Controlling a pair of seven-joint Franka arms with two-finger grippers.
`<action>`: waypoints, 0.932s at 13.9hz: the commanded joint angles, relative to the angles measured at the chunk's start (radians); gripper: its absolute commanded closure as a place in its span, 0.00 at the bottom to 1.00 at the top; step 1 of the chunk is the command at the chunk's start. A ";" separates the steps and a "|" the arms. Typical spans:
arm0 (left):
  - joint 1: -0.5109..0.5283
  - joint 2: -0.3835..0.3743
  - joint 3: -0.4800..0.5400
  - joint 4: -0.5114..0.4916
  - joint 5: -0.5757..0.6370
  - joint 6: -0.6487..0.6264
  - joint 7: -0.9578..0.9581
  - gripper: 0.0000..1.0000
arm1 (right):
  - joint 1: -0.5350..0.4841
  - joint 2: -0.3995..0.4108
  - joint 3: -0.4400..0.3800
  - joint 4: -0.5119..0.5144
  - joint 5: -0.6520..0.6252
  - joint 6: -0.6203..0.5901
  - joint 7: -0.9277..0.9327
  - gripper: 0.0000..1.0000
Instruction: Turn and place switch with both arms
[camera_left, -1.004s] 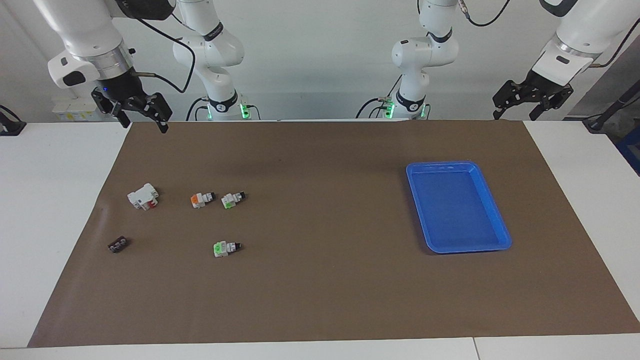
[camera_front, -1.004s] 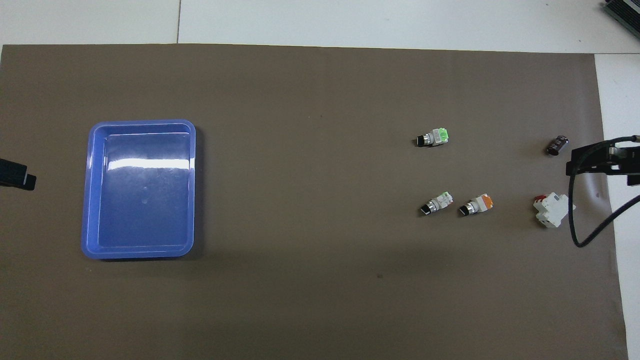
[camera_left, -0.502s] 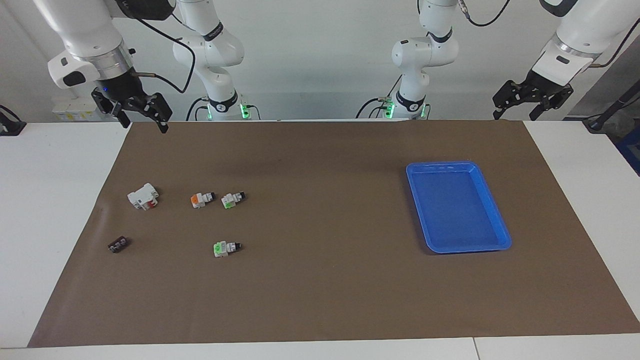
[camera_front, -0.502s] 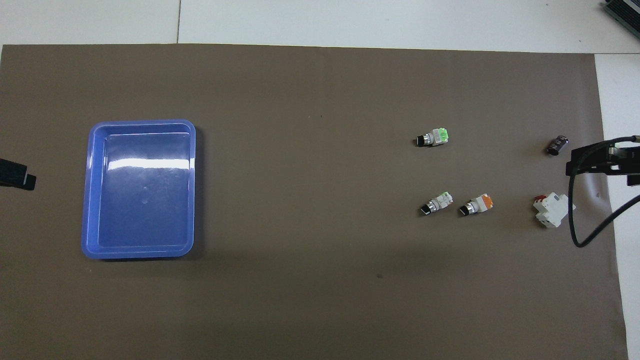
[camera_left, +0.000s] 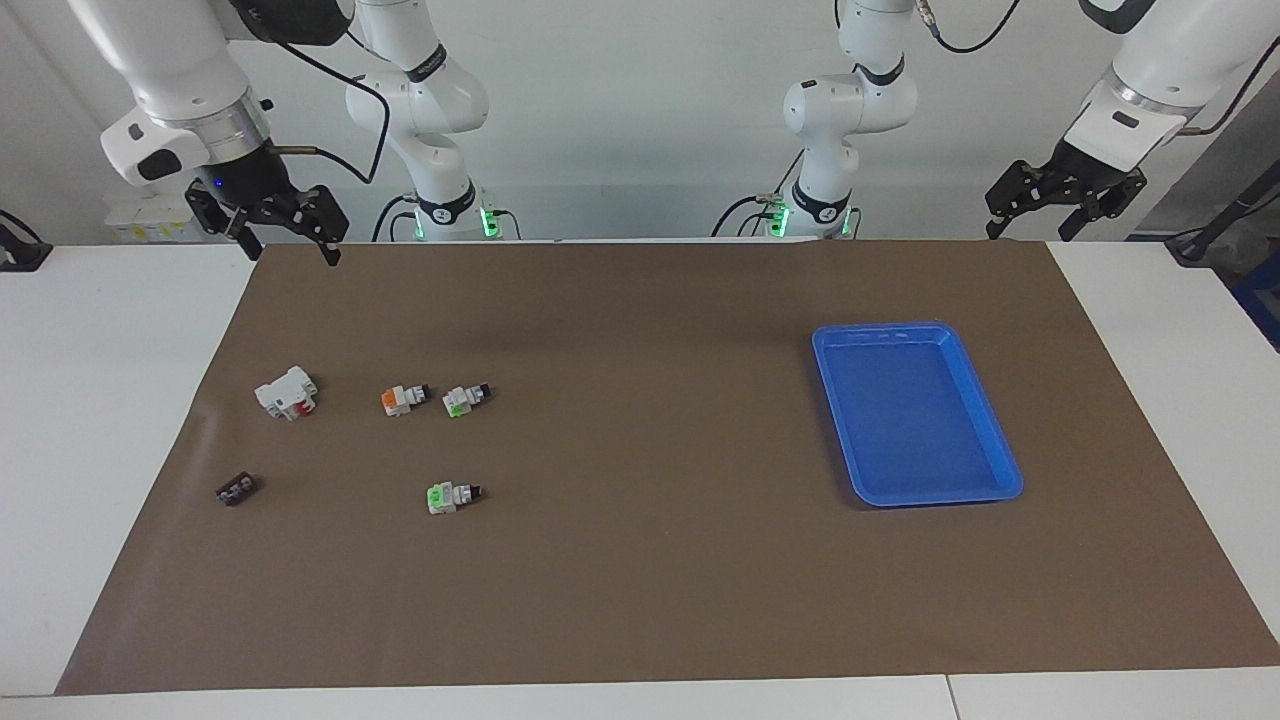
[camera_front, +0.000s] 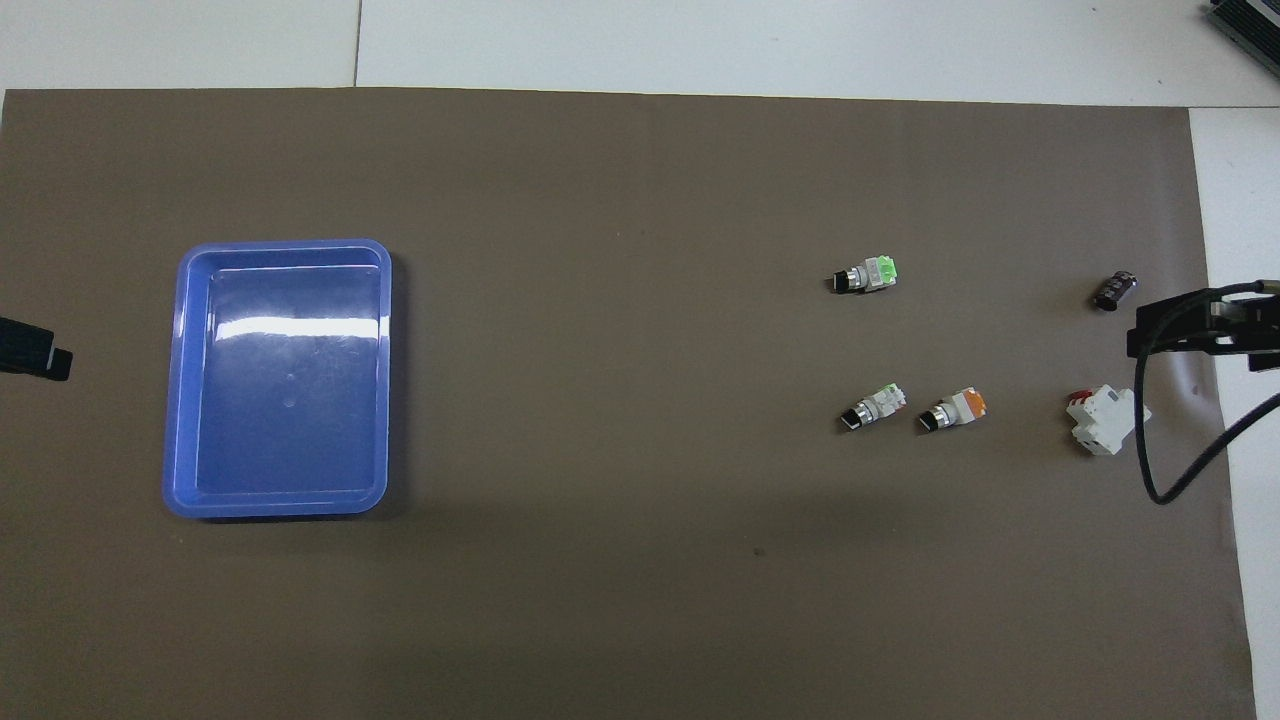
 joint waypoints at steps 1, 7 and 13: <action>0.012 -0.007 -0.004 -0.008 -0.006 -0.008 0.014 0.00 | -0.012 -0.034 0.005 -0.051 0.016 0.029 -0.099 0.00; 0.012 -0.007 -0.004 -0.008 -0.006 -0.008 0.014 0.00 | -0.013 -0.035 0.005 -0.049 0.016 0.020 -0.096 0.00; 0.012 -0.007 -0.004 -0.008 -0.006 -0.008 0.014 0.00 | -0.029 -0.051 0.009 -0.098 0.007 0.121 -0.055 0.00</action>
